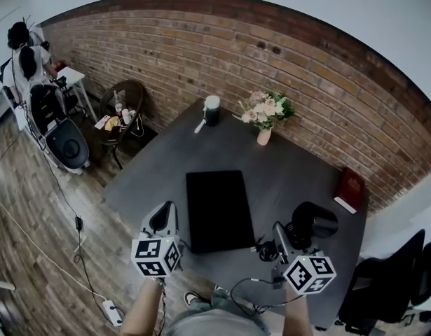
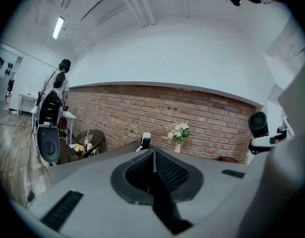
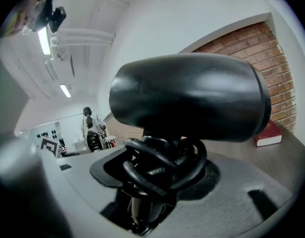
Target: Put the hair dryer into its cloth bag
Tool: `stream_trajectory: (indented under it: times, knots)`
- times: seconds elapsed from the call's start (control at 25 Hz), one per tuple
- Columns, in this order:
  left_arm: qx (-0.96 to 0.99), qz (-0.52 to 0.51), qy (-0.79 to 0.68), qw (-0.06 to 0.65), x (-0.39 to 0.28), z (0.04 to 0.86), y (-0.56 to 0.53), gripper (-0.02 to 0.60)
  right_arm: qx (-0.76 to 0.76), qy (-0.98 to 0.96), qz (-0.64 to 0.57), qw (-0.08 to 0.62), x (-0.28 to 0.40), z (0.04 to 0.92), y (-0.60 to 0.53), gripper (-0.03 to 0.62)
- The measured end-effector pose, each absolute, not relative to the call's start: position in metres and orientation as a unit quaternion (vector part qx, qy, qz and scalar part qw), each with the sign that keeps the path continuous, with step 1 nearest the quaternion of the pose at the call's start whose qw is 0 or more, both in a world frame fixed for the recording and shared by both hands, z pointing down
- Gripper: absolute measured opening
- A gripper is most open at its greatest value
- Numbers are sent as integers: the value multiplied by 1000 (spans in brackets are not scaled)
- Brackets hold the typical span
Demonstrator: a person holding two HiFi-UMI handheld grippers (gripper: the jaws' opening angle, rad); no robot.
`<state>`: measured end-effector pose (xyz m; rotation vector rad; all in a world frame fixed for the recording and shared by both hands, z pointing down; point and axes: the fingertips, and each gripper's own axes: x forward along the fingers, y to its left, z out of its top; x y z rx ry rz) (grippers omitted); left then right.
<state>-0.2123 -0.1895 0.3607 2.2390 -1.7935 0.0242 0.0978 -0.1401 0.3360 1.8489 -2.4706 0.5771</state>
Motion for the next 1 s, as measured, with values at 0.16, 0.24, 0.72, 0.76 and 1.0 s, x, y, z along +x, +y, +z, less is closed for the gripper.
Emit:
stream_trajectory:
  times: [0.16, 0.24, 0.72, 0.76, 1.0]
  knots:
    - [778, 20, -612, 142, -201, 369, -194, 15, 591, -783, 192, 2, 105, 340, -147, 275]
    - [778, 24, -610, 151, -195, 377, -194, 17, 592, -781, 198, 8, 109, 344, -149, 275]
    - [792, 84, -576, 187, -161, 448, -184, 17, 598, -764, 239, 44, 125, 394, -139, 273]
    - [793, 91, -571, 191, -157, 458, -183, 17, 599, -762, 242, 45, 129, 400, -138, 273]
    - [812, 146, -523, 215, -133, 510, -157, 16, 608, -741, 278, 65, 139, 436, -115, 273]
